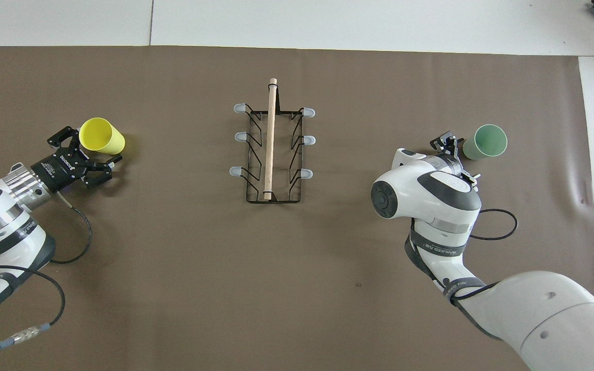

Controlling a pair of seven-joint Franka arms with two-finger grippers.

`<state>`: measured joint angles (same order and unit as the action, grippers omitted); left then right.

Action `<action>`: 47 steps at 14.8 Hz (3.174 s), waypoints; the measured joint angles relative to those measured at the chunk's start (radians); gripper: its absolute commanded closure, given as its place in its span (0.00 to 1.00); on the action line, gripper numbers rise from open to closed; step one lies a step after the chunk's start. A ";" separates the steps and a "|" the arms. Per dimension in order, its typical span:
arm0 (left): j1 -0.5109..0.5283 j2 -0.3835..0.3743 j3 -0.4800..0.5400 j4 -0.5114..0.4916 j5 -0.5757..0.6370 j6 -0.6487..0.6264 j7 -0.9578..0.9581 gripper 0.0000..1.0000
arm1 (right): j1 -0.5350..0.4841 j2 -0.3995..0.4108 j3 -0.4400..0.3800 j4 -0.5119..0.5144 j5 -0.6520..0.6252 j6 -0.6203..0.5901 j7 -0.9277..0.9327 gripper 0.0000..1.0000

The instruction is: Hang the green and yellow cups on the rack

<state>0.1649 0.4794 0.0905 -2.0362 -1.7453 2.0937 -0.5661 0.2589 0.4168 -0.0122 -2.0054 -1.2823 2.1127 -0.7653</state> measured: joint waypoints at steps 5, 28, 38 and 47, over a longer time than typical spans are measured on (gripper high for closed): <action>0.001 0.009 -0.023 0.005 -0.029 0.024 0.019 0.00 | -0.045 0.000 0.000 -0.021 -0.102 0.064 0.081 0.00; 0.008 -0.046 -0.047 0.317 0.557 0.141 -0.237 1.00 | -0.188 0.013 0.000 -0.032 -0.406 0.234 0.222 1.00; 0.013 -0.046 -0.047 0.338 0.602 0.141 -0.237 1.00 | -0.180 -0.021 0.011 0.057 -0.018 0.236 -0.005 1.00; 0.009 -0.047 -0.051 0.354 0.732 0.145 -0.237 1.00 | -0.171 -0.093 0.121 0.084 0.435 0.170 -0.068 1.00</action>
<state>0.1743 0.4323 0.0392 -1.6820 -1.0128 2.2388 -0.8029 0.0880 0.3235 0.1089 -1.9210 -0.8476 2.2823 -0.8330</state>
